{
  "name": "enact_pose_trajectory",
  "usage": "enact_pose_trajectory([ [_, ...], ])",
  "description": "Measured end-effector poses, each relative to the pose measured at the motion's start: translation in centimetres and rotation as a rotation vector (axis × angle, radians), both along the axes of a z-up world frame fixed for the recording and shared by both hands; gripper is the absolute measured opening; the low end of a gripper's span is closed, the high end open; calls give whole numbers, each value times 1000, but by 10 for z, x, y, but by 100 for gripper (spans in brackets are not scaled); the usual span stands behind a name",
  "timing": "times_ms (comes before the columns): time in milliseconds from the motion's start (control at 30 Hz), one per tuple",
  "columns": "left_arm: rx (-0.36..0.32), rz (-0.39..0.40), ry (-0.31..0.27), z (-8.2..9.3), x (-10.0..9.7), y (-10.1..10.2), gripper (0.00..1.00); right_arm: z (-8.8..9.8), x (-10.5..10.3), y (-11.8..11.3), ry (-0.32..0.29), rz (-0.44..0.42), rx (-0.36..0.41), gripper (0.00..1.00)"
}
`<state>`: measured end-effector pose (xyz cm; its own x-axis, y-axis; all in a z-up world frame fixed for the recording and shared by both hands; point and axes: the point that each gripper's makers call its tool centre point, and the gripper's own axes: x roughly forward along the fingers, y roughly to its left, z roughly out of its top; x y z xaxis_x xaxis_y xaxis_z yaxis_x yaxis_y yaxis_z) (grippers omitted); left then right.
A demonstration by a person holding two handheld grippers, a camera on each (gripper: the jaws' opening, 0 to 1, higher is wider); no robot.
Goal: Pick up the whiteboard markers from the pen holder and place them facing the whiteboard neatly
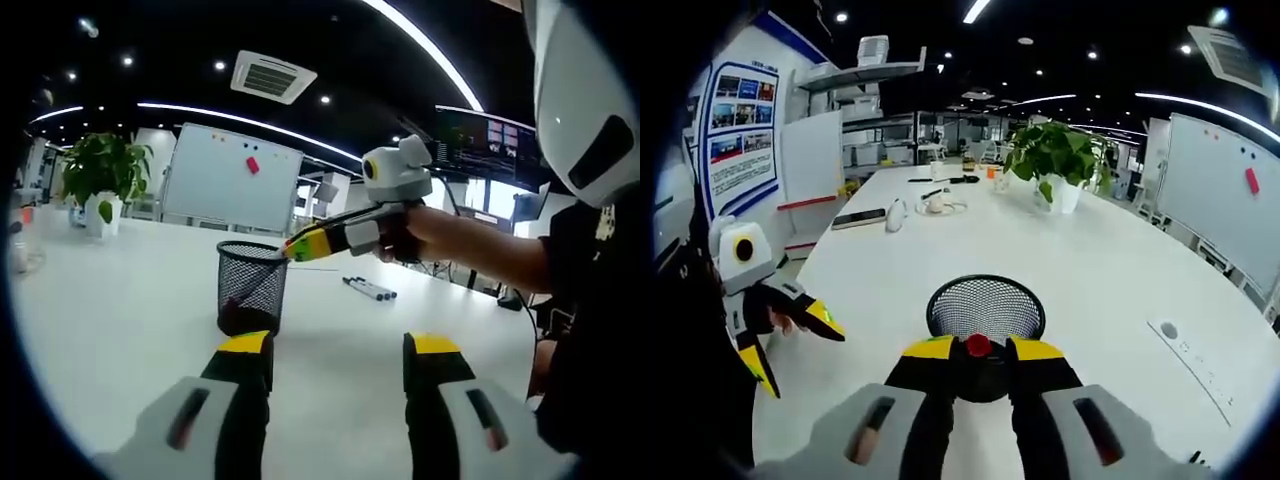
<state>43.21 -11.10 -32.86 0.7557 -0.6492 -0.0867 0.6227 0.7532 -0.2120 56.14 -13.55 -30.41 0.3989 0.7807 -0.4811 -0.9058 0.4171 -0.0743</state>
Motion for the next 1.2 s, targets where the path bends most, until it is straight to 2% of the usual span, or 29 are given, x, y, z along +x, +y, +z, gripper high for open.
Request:
enact_pose_trajectory([
  [667, 12, -9, -1, -1, 1, -4, 53, -2, 1, 0, 35, -9, 11, 18],
  [833, 10, -10, 0, -1, 0, -4, 53, -2, 1, 0, 28, -4, 4, 14],
  [1200, 6, -11, -6, 0, -3, -4, 53, -1, 0, 1, 19, 13, -16, 14],
])
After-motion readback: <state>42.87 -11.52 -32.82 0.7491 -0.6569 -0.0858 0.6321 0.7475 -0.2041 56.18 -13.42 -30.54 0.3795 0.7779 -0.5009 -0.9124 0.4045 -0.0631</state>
